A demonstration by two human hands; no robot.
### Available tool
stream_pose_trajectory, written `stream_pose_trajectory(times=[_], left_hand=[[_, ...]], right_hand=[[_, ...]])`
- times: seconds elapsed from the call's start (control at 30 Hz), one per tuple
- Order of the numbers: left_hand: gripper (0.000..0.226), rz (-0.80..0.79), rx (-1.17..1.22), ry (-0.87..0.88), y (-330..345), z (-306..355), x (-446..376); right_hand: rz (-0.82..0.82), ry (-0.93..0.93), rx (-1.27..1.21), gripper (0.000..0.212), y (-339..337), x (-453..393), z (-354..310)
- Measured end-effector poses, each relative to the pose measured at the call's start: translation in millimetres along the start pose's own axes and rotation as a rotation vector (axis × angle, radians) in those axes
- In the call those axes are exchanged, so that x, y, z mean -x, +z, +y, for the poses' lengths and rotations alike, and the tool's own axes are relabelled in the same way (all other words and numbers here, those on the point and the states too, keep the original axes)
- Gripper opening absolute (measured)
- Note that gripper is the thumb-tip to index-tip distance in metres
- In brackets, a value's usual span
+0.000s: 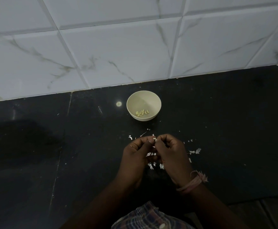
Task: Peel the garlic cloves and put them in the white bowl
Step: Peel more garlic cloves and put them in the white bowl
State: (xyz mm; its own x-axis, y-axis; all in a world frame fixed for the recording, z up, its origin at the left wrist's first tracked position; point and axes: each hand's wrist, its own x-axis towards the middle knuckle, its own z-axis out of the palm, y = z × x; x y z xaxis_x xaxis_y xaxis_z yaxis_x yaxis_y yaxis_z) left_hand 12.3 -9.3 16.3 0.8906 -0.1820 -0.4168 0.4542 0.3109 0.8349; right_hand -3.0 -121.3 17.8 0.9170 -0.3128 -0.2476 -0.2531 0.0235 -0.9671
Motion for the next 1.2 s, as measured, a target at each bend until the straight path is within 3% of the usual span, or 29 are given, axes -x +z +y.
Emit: stream_pose_trajectory(times=[0.3,0.53,0.6,0.67,0.77,0.9,1.0,1.2], left_hand=[[0.024,0.019,0.115,-0.092,-1,-2,-4],[0.014,0.02,-0.079,0.031,-5,0,-2],[0.014,0.02,-0.159,0.086,-6,2,-1],[0.013,0.036,-0.231,0.128,-8,2,-1],[0.012,0.054,-0.286,0.17,-11,4,0],[0.012,0.044,-0.359,0.206,-14,5,2],[0.014,0.039,-0.406,0.228,-15,5,3],[0.013,0.071,-0.441,0.248,-17,3,4]], right_hand=[[0.039,-0.068,0.064,0.016,-6,-3,1],[0.106,-0.183,0.301,0.045,-10,-5,2],[0.099,-0.231,0.415,0.037,-11,-7,7],[0.077,-0.231,0.471,0.015,-12,-7,12],[0.07,-0.218,0.503,0.031,-14,-3,12],[0.069,-0.191,0.308,0.011,-12,0,-1],[0.013,-0.126,0.116,0.009,-9,4,-7],[-0.014,-0.036,-0.002,0.009,-8,3,-4]])
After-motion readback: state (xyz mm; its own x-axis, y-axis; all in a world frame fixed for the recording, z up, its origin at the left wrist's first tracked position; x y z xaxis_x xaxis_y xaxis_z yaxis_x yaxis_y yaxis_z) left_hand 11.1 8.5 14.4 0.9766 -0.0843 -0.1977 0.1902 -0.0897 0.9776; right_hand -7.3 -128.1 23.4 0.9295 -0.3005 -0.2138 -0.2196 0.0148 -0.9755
